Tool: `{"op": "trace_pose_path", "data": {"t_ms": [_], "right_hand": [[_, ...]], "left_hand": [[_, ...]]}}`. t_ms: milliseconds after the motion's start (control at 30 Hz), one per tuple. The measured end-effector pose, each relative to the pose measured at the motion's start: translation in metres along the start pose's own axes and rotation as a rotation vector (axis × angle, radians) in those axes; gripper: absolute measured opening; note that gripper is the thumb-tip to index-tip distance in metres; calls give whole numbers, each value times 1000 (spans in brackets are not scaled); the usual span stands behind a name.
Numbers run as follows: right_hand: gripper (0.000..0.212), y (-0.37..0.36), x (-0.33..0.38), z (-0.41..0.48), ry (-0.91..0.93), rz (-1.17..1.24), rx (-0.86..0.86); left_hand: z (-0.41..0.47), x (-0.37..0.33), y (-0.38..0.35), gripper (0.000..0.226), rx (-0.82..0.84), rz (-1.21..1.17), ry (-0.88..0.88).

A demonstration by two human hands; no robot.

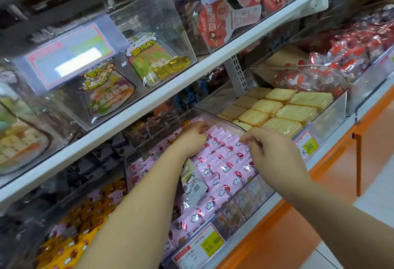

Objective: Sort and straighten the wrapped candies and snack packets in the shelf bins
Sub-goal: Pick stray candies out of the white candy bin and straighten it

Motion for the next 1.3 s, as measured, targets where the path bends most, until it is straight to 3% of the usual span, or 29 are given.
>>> {"op": "trace_pose_path", "data": {"t_ms": [133, 300, 400, 500, 600, 733, 867, 1033, 1300], "right_hand": [[24, 1, 2, -1, -15, -12, 13], [19, 3, 16, -4, 70, -60, 7], [15, 1, 45, -14, 166, -40, 2], [28, -12, 75, -33, 110, 2, 227], [40, -29, 95, -55, 74, -162, 431], [40, -41, 101, -63, 88, -310, 444], [37, -46, 105, -60, 26, -200, 309], [32, -57, 132, -67, 129, 36, 130], [35, -126, 187, -126, 389, 332, 324]], "left_hand": [[-1, -4, 6, 49, 90, -48, 49], [-24, 0, 30, 44, -211, -233, 124], [-62, 7, 35, 35, -225, -177, 89], [-98, 12, 40, 30, -306, -165, 74], [-128, 20, 42, 29, -372, -200, 48], [-164, 33, 47, 27, -397, -167, 32], [-196, 47, 50, 25, -403, -175, 36], [-244, 62, 54, 24, -416, -244, 41], [-315, 127, 59, 27, -597, -451, 243]]}}
Point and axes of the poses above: each hand's wrist, its own z-axis towards the middle knuckle, its own y-axis out of the back of the hand, x = y × z, the point moved 2 cm from there along z, towards the middle knuckle, and after that the axes turned 12 degrees about z, right-handed, at the moved point
